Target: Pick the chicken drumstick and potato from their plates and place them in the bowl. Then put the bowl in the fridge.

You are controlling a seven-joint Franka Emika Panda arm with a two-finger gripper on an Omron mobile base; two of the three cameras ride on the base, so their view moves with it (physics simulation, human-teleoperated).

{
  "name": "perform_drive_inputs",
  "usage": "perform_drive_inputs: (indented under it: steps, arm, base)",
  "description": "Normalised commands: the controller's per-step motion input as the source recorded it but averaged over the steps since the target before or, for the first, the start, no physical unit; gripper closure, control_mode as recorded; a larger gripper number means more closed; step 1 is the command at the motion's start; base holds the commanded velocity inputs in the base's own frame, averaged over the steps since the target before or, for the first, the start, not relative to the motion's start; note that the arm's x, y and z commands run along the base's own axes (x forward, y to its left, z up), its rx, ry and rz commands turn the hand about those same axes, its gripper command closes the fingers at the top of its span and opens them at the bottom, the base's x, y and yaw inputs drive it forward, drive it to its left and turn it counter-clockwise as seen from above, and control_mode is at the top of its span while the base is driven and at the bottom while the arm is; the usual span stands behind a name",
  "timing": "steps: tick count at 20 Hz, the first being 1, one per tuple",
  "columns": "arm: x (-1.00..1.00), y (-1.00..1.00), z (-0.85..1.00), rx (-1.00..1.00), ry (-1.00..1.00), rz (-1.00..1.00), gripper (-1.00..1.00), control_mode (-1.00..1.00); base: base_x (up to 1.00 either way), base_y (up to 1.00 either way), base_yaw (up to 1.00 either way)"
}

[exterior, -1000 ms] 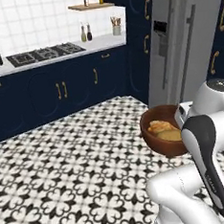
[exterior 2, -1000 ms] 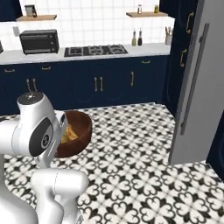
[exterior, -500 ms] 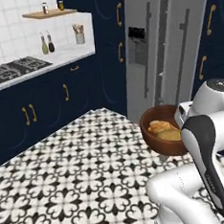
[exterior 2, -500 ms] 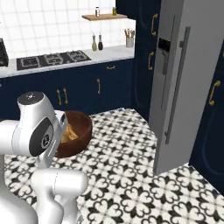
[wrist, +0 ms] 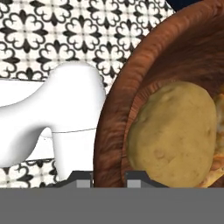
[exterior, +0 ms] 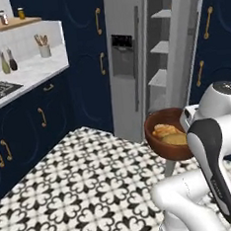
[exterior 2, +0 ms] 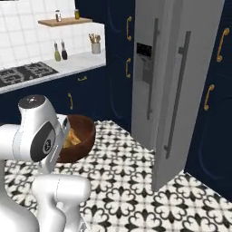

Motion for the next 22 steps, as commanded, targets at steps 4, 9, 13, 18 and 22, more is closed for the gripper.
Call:
perform_drive_inputs:
  steps: [4, 9, 13, 18, 22]
  arm:
    - [0.00, 0.00, 0.00, 0.00, 0.00, 0.00, 1.00, 1.00]
    - [0.00, 0.00, 0.00, 0.00, 0.00, 0.00, 1.00, 1.00]
    - [0.00, 0.00, 0.00, 0.00, 0.00, 0.00, 1.00, 1.00]
    - [0.00, 0.00, 0.00, 0.00, 0.00, 0.00, 1.00, 1.00]
    - [0.00, 0.00, 0.00, 0.00, 0.00, 0.00, 1.00, 1.00]
  base:
    - [1.00, 1.00, -0.45]
    - [1.00, 1.00, -0.50]
    - [1.00, 0.93, -0.51]
    - [1.00, 0.75, -0.54]
    - [0.97, 0.58, -0.61]
